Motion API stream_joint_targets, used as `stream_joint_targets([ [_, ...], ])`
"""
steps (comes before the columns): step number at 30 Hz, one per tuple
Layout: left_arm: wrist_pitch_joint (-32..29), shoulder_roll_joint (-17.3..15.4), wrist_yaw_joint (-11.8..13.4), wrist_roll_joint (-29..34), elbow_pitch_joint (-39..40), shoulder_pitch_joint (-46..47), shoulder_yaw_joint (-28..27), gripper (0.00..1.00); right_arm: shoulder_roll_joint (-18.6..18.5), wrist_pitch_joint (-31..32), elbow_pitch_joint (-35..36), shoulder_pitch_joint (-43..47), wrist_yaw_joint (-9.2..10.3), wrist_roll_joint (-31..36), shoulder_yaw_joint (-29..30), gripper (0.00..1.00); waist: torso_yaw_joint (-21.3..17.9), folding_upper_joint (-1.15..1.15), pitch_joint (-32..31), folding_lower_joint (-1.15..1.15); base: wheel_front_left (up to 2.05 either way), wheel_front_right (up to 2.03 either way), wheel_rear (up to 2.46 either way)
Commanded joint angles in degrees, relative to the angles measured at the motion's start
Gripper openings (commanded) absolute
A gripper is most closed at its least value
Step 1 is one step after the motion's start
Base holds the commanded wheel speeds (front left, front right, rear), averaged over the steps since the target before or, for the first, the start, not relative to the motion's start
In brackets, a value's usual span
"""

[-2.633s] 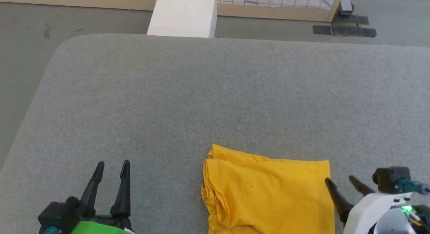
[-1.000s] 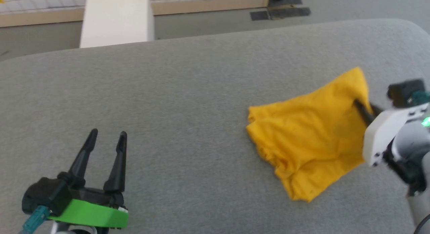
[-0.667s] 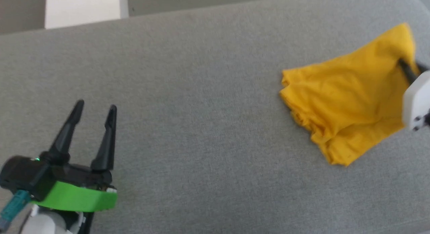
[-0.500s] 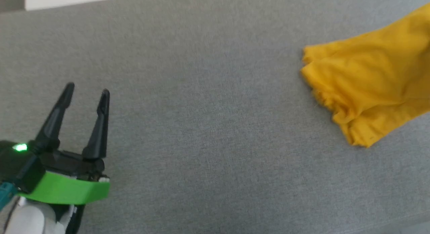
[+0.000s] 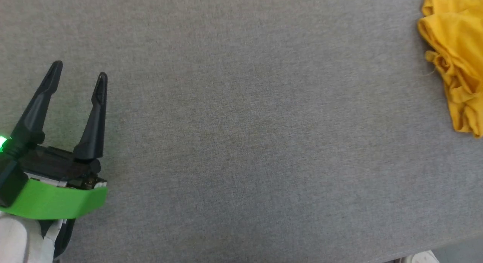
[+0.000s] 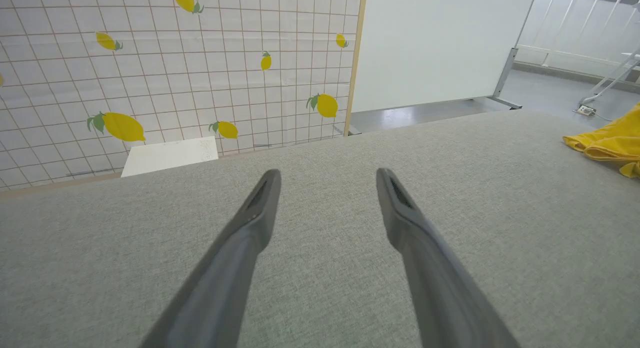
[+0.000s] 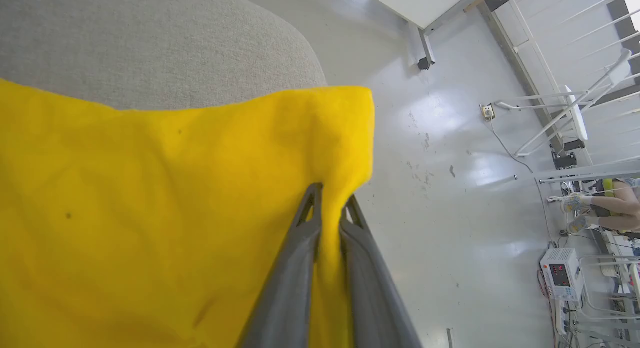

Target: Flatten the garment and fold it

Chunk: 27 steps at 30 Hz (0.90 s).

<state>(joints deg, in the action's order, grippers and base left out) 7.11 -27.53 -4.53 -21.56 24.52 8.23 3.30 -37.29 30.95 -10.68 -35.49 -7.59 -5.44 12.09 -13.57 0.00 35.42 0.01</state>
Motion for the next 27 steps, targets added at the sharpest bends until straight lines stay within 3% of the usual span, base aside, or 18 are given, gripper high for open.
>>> stream_joint_targets([
  [1, -0.03, -0.63, -0.21, 0.71, 0.15, 1.04, -0.33, 1.0, -0.28, -0.6, -0.49, -0.87, 0.1, 1.48, 0.47, 0.0, 0.37, 0.0, 2.9, -0.01, 0.0, 0.0, 0.0],
  [13, 2.21, -1.82, -0.46, -0.1, 2.45, 1.59, -1.37, 1.0, 0.65, -3.63, -2.98, -0.41, 0.1, 7.86, 5.51, 0.0, 1.1, 0.0, 5.77, -0.01, 0.0, 0.0, 0.0],
  [14, 2.32, -1.61, -0.22, -0.25, 2.39, 1.61, -1.48, 1.0, 0.96, -3.87, -3.27, -0.54, 0.1, 8.05, 5.62, 0.05, 1.12, 0.0, 5.89, -0.01, 0.0, 0.0, 0.0],
  [16, 2.65, -1.45, 0.31, 0.0, 2.21, 1.75, -1.8, 1.0, 1.27, -4.17, -3.8, -0.78, 0.1, 8.19, 5.66, 0.27, 1.22, 0.0, 5.98, -0.01, 0.0, 0.0, 0.0],
  [17, 2.78, -1.37, 0.45, 0.02, 2.07, 1.79, -1.87, 1.0, 1.29, -4.44, -3.97, -0.92, 0.1, 8.28, 5.63, 0.69, 1.27, 0.0, 5.96, -0.01, 0.0, 0.0, 0.0],
  [19, 3.13, -1.24, 0.55, -0.04, 1.71, 1.83, -1.88, 1.0, 1.16, -4.83, -4.6, -1.15, 0.1, 8.54, 5.59, 0.95, 1.43, 0.0, 5.66, -0.01, 0.0, 0.0, 0.0],
  [20, 3.38, -1.09, 0.6, -0.13, 1.46, 1.81, -1.86, 1.0, 0.99, -5.03, -4.94, -1.25, 0.1, 8.66, 5.56, 1.0, 1.52, 0.0, 5.36, -0.01, 0.0, 0.0, 0.0],
  [27, 5.23, 0.72, 0.92, -0.34, -1.55, 1.31, -0.89, 1.0, 0.1, -6.6, -6.84, -1.15, 0.1, 9.25, 5.67, 1.0, 2.66, 0.0, 1.28, -0.01, 0.0, 0.0, 0.0],
])
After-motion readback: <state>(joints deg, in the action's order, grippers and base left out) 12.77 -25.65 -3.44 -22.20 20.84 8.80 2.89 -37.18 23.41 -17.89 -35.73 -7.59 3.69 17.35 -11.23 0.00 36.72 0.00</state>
